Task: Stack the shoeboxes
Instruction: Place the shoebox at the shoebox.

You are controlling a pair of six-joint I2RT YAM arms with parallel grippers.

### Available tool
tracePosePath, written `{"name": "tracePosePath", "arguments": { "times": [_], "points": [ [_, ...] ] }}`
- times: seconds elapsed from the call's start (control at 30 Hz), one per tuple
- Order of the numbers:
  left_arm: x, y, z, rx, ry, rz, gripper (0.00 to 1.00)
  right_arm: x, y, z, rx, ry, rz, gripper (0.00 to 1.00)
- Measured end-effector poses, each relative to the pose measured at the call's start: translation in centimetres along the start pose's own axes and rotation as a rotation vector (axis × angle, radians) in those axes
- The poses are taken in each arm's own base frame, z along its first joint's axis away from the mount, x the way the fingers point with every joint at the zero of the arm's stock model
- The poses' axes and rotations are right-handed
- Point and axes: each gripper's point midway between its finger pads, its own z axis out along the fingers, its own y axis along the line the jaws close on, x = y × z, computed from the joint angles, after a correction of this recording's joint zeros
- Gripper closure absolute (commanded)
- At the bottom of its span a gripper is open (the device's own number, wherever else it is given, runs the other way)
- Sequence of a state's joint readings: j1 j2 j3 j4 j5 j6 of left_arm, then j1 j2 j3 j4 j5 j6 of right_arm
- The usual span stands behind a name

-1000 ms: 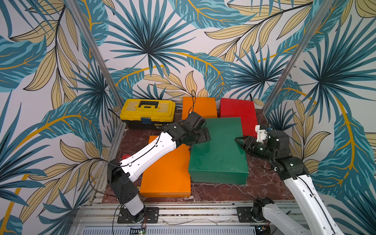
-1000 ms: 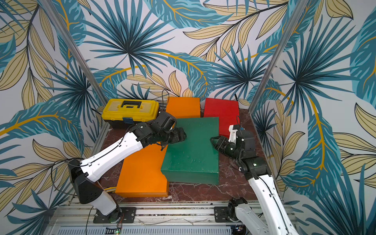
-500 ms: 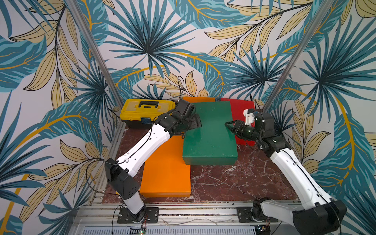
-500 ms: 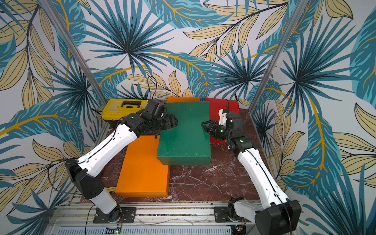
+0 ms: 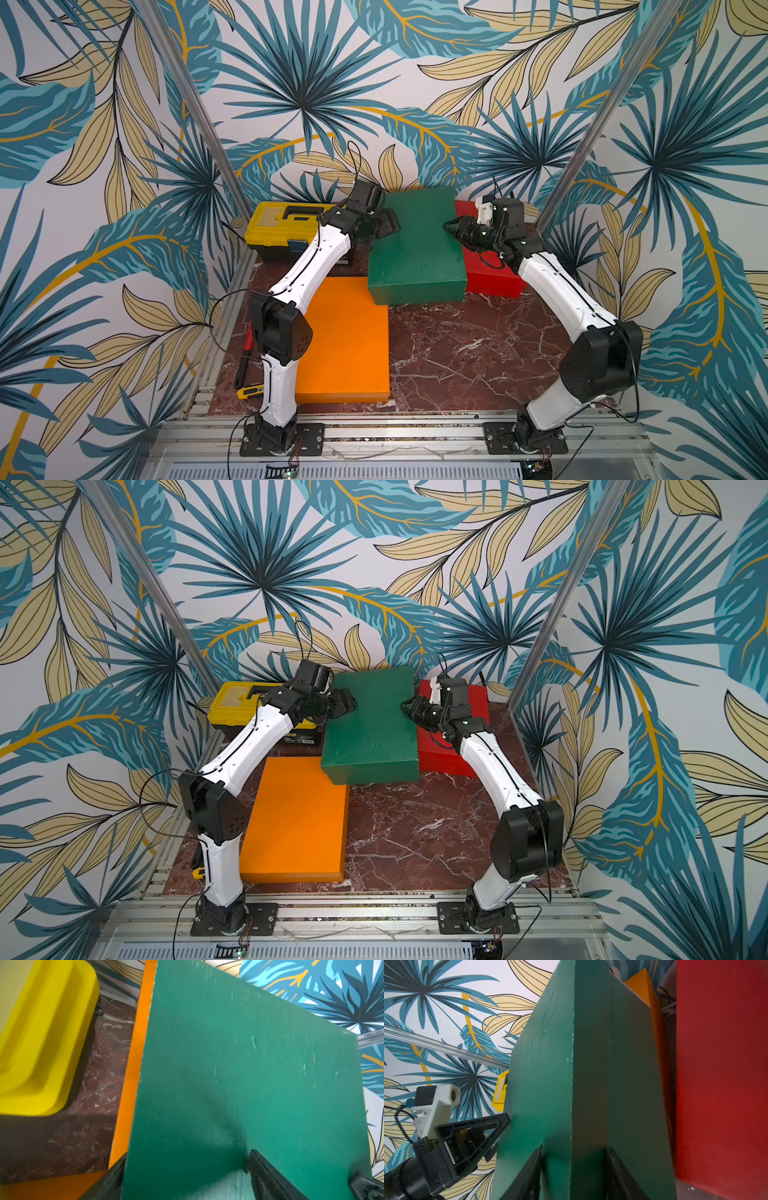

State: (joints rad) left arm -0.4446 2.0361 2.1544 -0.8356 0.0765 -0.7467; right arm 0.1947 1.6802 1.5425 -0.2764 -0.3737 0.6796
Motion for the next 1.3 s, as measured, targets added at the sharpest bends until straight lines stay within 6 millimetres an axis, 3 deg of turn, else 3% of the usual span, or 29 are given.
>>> {"name": "tracePosePath", "arguments": {
  "times": [0.23, 0.47, 0.6, 0.77, 1.07, 1.3],
  "points": [
    [-3.4, 0.3, 2.7, 0.04, -0.033, -0.03, 0.14, -2.9, -0.7, 3.7, 0.001, -0.019, -0.015, 0.51],
    [-5.2, 0.1, 5.1, 0.08, -0.061, -0.036, 0.13, -4.7, -2.8, 6.3, -0.002, -0.015, 0.013, 0.5],
    [-6.0, -0.3, 5.9, 0.108, -0.078, -0.037, 0.07, -5.4, -4.2, 7.7, -0.001, -0.009, 0.035, 0.44],
    [-6.4, -0.9, 6.0, 0.133, -0.091, -0.035, 0.04, -5.3, -5.3, 8.8, -0.004, 0.011, 0.062, 0.34],
    [-6.4, -0.9, 5.9, 0.144, -0.096, -0.03, 0.02, -6.7, -4.8, 9.2, -0.042, -0.009, 0.081, 0.18],
    [-5.3, -0.7, 3.8, 0.121, -0.08, -0.004, 0.0, -7.1, -4.3, 9.6, -0.065, -0.01, 0.078, 0.14]
  ]
}}
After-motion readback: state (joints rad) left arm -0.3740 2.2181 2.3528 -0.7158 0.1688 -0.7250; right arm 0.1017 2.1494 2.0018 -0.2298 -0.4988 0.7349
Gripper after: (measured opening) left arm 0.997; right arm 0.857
